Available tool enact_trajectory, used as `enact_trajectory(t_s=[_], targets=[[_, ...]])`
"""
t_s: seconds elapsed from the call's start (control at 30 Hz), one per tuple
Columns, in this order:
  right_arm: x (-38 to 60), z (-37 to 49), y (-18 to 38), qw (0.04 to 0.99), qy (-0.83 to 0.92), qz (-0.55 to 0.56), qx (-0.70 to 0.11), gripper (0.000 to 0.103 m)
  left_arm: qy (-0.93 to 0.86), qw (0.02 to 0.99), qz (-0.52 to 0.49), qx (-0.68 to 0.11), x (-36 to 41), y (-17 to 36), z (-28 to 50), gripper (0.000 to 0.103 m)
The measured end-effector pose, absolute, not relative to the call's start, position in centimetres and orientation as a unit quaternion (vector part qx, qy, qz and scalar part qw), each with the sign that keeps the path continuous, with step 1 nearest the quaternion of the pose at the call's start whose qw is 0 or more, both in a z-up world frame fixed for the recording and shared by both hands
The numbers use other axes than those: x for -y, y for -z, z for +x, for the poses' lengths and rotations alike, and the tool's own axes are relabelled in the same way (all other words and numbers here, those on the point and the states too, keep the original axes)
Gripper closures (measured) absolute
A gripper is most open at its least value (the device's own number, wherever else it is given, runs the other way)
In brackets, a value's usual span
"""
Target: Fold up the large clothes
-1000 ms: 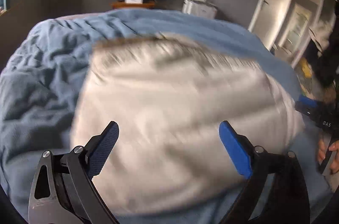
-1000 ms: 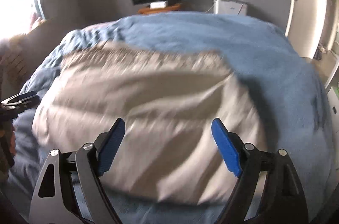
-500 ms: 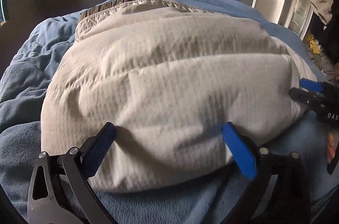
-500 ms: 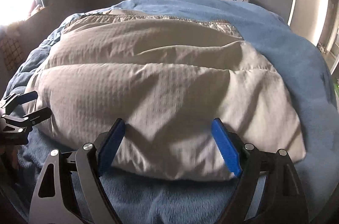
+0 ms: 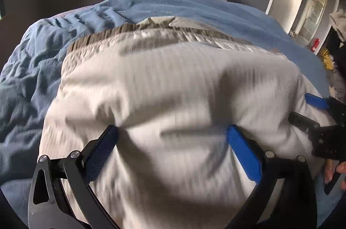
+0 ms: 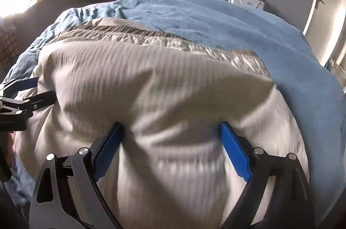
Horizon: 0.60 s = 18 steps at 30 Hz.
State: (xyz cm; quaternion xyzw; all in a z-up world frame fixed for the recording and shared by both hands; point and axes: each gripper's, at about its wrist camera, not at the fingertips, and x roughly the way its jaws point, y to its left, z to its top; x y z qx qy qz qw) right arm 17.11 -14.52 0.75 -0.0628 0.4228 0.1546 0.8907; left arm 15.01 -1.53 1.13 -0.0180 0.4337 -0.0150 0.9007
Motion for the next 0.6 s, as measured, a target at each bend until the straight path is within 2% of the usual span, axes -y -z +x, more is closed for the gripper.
enact_trajectory(t_s=[0.3,0.43,0.6], targets=[[13.4,26.4,-0.5,0.87,-0.134,-0.035,-0.473,0.016,0.007,0.876,-0.008,-0.482,0.6,-1.4,22.1,0.005],[14.0,28.3,0.3,0.869,-0.115,-0.017,-0.481,0.012,-0.003,0.876,-0.006,-0.481,0.3,-1.4,23.4,0.005],[14.5,28.7,2.7,0.864,-0.116,0.002,-0.489,0.009,0.006,0.864,-0.016,-0.504,-0.2,1.3,23.8,0.005]])
